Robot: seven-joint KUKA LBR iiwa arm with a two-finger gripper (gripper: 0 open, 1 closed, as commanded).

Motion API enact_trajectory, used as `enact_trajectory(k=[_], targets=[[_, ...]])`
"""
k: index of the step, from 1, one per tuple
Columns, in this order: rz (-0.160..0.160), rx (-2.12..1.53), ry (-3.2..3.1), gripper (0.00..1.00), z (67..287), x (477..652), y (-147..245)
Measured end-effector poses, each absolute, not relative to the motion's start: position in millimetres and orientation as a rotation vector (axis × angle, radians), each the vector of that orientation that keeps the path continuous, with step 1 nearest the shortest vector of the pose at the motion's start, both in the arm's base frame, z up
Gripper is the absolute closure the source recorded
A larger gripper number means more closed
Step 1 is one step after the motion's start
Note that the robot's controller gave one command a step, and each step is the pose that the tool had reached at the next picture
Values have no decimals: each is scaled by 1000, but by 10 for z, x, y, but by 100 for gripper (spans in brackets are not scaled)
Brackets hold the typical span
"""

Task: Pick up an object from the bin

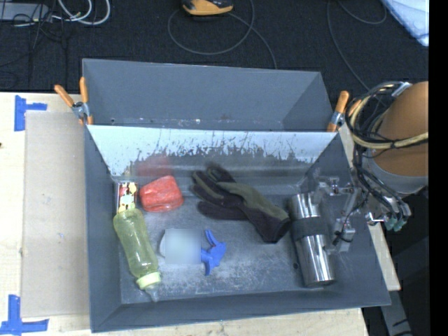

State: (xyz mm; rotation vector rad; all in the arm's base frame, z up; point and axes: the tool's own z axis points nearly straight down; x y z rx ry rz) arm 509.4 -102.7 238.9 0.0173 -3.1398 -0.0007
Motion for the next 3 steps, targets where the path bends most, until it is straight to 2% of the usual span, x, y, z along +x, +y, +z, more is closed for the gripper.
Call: enact_trajectory(k=[1, 2, 3], targets=[[-1, 18, -3140, 0, 2389, 5094, -1027], [2, -25, -3148, 0, 1955, 5271, -871], [0, -23, -3142, 0, 1735, 5312, -765]])
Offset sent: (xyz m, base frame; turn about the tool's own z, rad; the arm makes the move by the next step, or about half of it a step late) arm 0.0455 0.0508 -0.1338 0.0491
